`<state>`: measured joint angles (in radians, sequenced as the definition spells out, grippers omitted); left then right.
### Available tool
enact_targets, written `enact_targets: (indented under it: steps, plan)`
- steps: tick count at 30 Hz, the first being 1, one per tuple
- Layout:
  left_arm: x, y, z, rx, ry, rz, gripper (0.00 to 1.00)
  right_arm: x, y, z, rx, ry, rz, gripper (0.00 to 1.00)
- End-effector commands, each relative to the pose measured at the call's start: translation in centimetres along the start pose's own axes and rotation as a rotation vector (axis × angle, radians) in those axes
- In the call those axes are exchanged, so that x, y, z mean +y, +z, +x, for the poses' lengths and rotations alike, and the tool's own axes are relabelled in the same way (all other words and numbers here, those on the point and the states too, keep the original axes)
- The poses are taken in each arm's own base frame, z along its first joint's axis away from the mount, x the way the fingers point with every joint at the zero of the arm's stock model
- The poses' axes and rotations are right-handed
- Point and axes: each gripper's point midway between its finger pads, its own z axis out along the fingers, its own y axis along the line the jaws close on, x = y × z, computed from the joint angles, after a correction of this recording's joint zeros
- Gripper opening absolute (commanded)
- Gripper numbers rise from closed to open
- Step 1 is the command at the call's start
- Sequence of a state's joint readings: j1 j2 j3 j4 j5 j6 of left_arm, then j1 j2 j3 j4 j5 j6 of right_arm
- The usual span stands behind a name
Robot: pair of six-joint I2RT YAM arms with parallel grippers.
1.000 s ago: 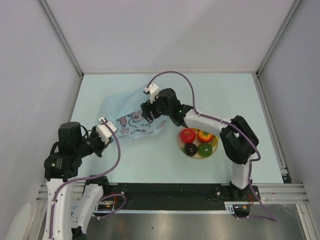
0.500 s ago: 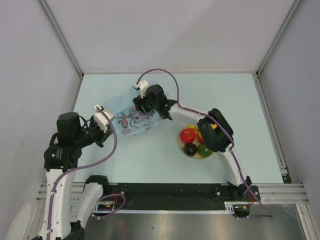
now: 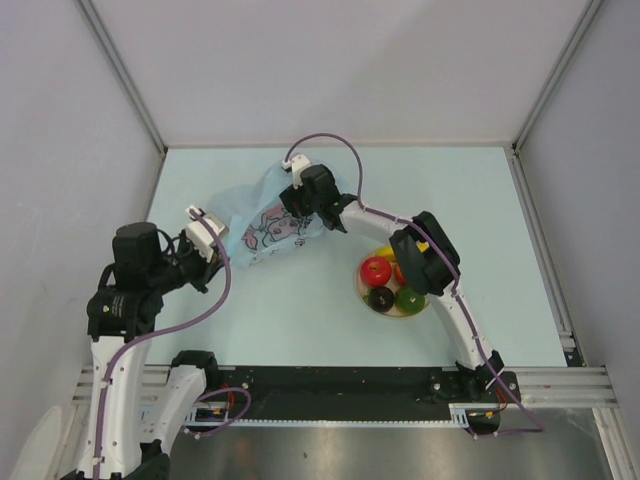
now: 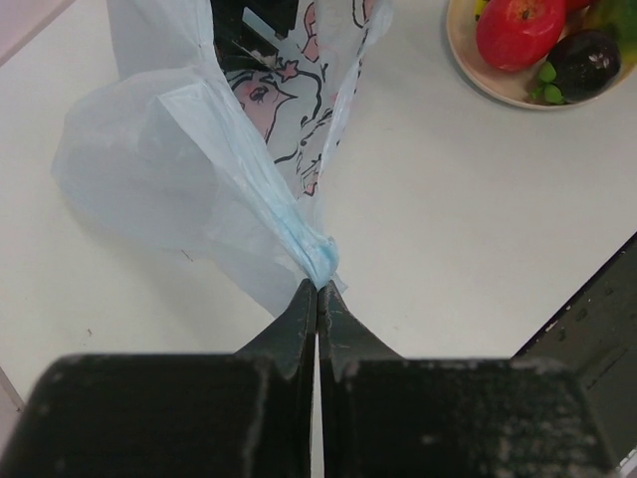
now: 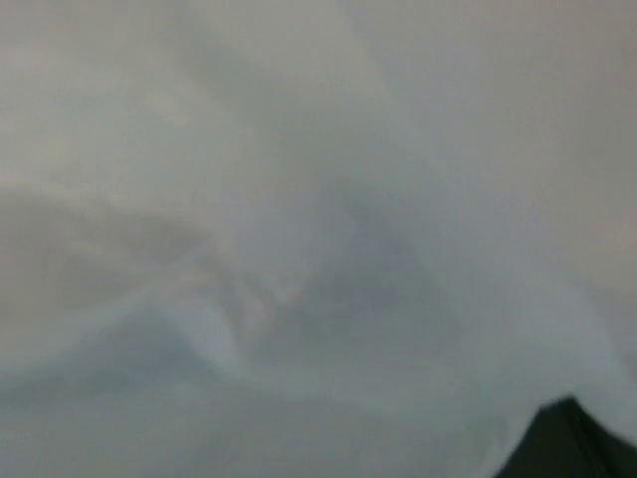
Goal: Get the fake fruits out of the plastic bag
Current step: Take out the fake fruit from the plastic bag.
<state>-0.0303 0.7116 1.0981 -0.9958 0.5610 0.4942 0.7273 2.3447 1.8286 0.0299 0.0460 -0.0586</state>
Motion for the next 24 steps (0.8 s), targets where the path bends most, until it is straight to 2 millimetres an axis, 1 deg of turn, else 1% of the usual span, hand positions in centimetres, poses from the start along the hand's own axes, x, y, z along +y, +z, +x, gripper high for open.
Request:
enact_targets:
  steps: [1, 2, 3, 4, 6, 7, 9, 10, 11, 12, 13, 14, 15, 16, 17, 19, 20, 22, 23, 24]
  plan:
    - [-0.1, -0.1, -0.8, -0.024, -0.02, 0.006, 0.0, -0.6, 1.9, -2.5, -0.081, 0.03, 0.013, 0.83]
    - [-0.2, -0.1, -0.7, -0.02, -0.024, 0.008, 0.0, -0.8, 2.4, -2.4, -0.082, 0.032, 0.013, 0.83]
    - [-0.2, -0.1, -0.5, -0.013, -0.027, 0.008, 0.0, -0.9, 3.3, -1.2, -0.064, 0.014, 0.019, 0.83]
    - [-0.3, -0.2, -0.5, -0.009, -0.03, 0.01, 0.0, -1.0, 3.5, -2.1, -0.08, 0.0, 0.023, 0.76]
    - [-0.2, -0.3, -0.5, -0.002, -0.025, 0.005, 0.0, -1.6, 4.1, -1.6, -0.075, -0.022, 0.048, 0.68]
    - [-0.1, -0.3, -0.4, 0.002, -0.028, 0.002, 0.0, -1.8, 4.1, -1.7, -0.077, -0.025, 0.056, 0.63]
    - [0.0, -0.3, -0.4, 0.007, -0.023, -0.006, 0.0, -1.8, 3.9, -1.7, -0.076, -0.027, 0.052, 0.62]
    - [0.1, -0.2, -0.3, 0.01, -0.023, -0.006, 0.0, -1.8, 3.5, -2.3, -0.087, -0.029, 0.047, 0.61]
    - [0.2, -0.1, -0.1, 0.014, -0.025, -0.007, 0.0, -1.8, 3.3, -2.1, -0.081, -0.029, 0.039, 0.6]
    - [0.3, 0.0, -0.2, 0.008, -0.027, -0.012, 0.0, -1.4, 3.0, -2.5, -0.088, -0.029, 0.017, 0.58]
    - [0.3, 0.1, -0.2, 0.006, -0.028, -0.013, 0.0, -1.2, 2.3, -3.8, -0.11, -0.029, -0.001, 0.52]
    - [0.3, 0.2, 0.1, 0.008, -0.033, -0.012, 0.01, -1.1, 1.9, -4.3, -0.118, -0.036, -0.01, 0.51]
    - [0.5, 0.4, 0.0, 0.0, -0.031, -0.019, 0.0, -0.1, 1.6, -4.9, -0.13, -0.043, -0.067, 0.5]
    - [0.6, 0.6, 0.1, 0.002, -0.03, -0.019, 0.0, 0.7, 1.1, -5.9, -0.15, -0.056, -0.093, 0.48]
    - [0.6, 0.9, 0.6, 0.009, -0.037, -0.017, 0.0, 1.1, 0.2, -7.4, -0.177, -0.069, -0.11, 0.48]
    - [0.7, 1.2, 0.7, 0.001, -0.03, -0.017, 0.0, 2.9, -0.9, -8.6, -0.2, -0.07, -0.161, 0.47]
    - [0.7, 1.4, 0.9, 0.0, -0.029, -0.018, 0.0, 3.2, -2.1, -10.1, -0.227, -0.067, -0.174, 0.47]
    - [0.7, 1.5, 1.2, 0.001, -0.029, -0.023, 0.0, 5.2, -3.3, -10.7, -0.236, -0.057, -0.237, 0.46]
    - [0.7, 1.6, 1.3, -0.001, -0.029, -0.023, 0.0, 5.7, -4.1, -11.4, -0.248, -0.054, -0.259, 0.45]
    - [0.6, 1.5, 1.3, -0.008, -0.03, -0.025, 0.0, 6.4, -5.5, -12.7, -0.268, -0.041, -0.293, 0.45]
